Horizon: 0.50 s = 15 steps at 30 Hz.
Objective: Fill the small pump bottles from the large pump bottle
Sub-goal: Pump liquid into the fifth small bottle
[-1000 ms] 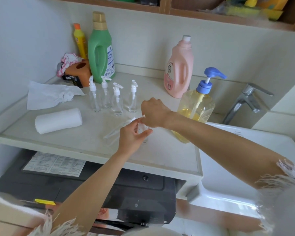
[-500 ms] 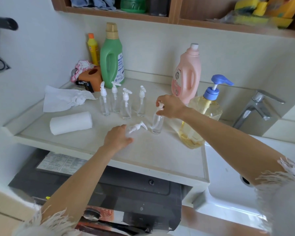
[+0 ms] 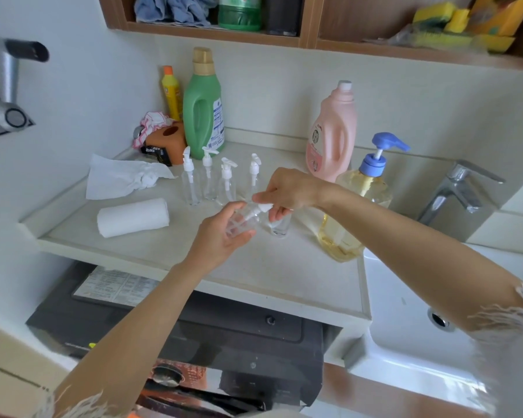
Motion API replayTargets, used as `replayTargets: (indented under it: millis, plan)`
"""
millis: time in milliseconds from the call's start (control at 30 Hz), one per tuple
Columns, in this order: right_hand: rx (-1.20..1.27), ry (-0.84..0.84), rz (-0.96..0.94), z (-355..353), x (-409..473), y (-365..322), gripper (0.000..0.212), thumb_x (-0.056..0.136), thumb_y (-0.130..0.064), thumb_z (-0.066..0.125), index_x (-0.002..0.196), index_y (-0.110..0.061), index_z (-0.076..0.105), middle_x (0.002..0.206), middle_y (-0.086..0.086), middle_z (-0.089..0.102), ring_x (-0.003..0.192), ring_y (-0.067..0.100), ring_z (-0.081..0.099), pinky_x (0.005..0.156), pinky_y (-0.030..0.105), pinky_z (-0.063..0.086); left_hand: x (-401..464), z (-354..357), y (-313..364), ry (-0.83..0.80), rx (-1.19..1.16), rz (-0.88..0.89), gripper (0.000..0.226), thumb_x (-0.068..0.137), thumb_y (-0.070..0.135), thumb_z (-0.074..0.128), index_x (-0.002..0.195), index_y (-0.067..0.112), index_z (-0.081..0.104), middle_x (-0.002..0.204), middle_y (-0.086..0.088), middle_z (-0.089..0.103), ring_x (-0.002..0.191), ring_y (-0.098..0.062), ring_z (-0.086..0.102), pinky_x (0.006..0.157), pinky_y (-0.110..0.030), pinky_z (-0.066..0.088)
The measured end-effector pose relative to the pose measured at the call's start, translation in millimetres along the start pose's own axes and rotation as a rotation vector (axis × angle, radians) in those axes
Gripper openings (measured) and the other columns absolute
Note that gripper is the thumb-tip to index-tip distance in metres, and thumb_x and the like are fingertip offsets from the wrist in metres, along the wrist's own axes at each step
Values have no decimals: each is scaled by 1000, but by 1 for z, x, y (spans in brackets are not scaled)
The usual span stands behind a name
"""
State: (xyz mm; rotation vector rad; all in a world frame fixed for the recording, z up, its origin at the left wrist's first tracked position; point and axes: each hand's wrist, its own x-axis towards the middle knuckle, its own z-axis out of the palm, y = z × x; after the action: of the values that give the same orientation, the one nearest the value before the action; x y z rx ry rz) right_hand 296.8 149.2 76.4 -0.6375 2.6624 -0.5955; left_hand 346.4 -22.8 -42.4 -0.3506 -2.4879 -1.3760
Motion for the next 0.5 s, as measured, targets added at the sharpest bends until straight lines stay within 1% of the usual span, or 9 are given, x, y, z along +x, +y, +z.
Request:
replayTargets:
  millis: [100,167,200,233,300,333,367,433,500]
  plan:
    - [-122,70,-96,1,-6,5,23,87,-35,68,97,-15,74,89,-6,72,88,8,65,79,20,47,-3,1,-2,-32,-36,-15,51,81,30,73,127,19,53,104,2,67,93,-3,65,80,-13,51]
    - [-205,125,-184,1,-10,6,27,82,-29,74,107,-20,73,101,-4,70,94,9,59,80,18,42,-6,4,-2,-58,-97,-37,52,82,29,72,129,19,52,104,1,67,94,3,64,81,-13,51]
    - [-223,128,-188,3,-11,6,28,83,-32,73,109,-21,72,104,-3,70,97,10,59,82,19,43,-7,6,-1,-62,-116,-43,52,82,27,71,130,18,51,103,1,66,93,6,63,80,-11,50]
    - [-235,117,-160,4,-12,5,30,87,-39,67,109,-19,72,106,-2,70,100,13,60,86,22,44,-8,7,-1,-64,-126,-43,52,83,25,71,130,17,51,102,2,66,92,8,63,78,-9,48]
    - [-207,39,-34,3,-14,6,50,94,-55,46,107,-12,69,97,1,73,102,19,62,92,31,46,-7,9,1,-68,-119,-32,51,83,25,72,129,16,51,101,2,66,88,8,63,75,-7,47]
    - [-171,6,-8,3,-15,8,51,97,-54,41,105,-11,68,90,1,74,100,20,63,93,34,46,-6,8,1,-74,-112,-28,51,83,26,72,129,16,52,101,3,67,87,7,64,74,-7,47]
    - [-145,5,-34,2,-15,11,42,98,-48,44,103,-13,67,87,-1,74,100,19,63,93,34,47,-6,8,1,-81,-113,-29,51,82,27,73,128,17,53,100,4,67,86,7,64,74,-8,47]
    - [-147,46,-103,0,-14,17,16,92,-36,59,100,-23,64,93,-7,69,104,15,61,90,29,46,-6,6,0,-91,-113,-30,49,80,31,73,124,21,54,97,5,67,85,3,65,74,-13,50]
    - [-169,16,-91,-1,-18,19,20,90,-44,60,100,-26,62,92,-11,68,102,10,59,83,25,43,-6,5,-1,-108,-73,-23,46,78,35,73,119,30,53,97,2,67,85,-8,67,76,-25,55]
